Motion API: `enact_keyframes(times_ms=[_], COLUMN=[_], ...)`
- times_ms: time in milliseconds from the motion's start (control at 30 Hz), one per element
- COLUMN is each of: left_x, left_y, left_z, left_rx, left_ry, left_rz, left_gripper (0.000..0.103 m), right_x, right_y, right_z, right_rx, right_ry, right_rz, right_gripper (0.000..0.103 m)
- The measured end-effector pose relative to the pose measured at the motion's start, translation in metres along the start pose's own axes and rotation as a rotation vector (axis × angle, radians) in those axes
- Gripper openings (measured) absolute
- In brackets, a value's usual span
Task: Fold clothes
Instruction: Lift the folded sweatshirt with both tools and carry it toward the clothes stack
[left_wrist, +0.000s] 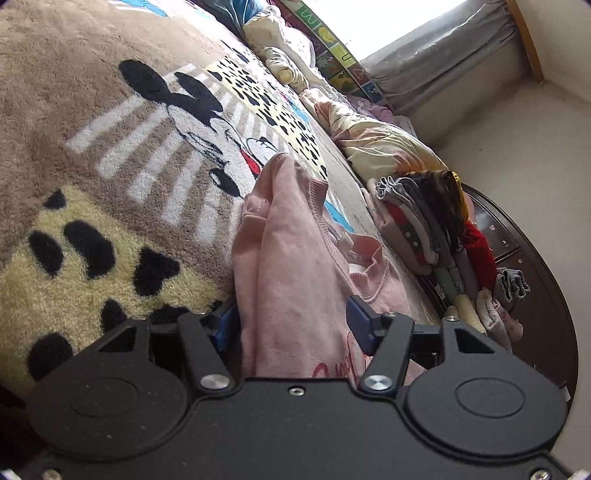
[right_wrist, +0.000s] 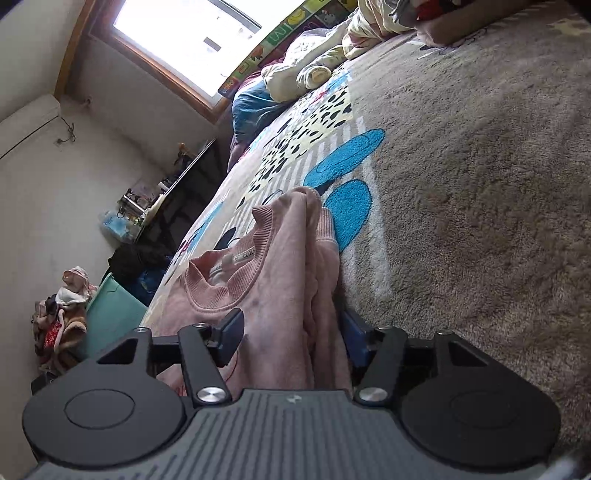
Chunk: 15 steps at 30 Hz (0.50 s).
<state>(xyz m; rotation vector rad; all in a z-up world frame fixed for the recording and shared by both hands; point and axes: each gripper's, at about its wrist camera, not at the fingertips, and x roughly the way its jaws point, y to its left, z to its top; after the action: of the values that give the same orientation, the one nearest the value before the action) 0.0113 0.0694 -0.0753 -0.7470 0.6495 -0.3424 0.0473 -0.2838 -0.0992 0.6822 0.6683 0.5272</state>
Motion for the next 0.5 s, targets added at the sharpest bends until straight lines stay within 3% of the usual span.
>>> enact_keyframes(times_ms=[100,500], left_x=[-0.001,0.004], left_y=[0.001,-0.008], left_z=[-0.001,-0.007], left_rx=[0.006,0.106], left_ry=[-0.001,0.012], left_rz=[-0.003,0.024], left_gripper=[0.06,0.06], right_x=[0.003,0.009], right_y=[0.007,0.022], right_z=[-0.004,-0.007], right_rx=[-0.048,-0.116], right_ry=[0.002,0.028], right_rz=[-0.009,-0.066], right_gripper=[0.071,0.071])
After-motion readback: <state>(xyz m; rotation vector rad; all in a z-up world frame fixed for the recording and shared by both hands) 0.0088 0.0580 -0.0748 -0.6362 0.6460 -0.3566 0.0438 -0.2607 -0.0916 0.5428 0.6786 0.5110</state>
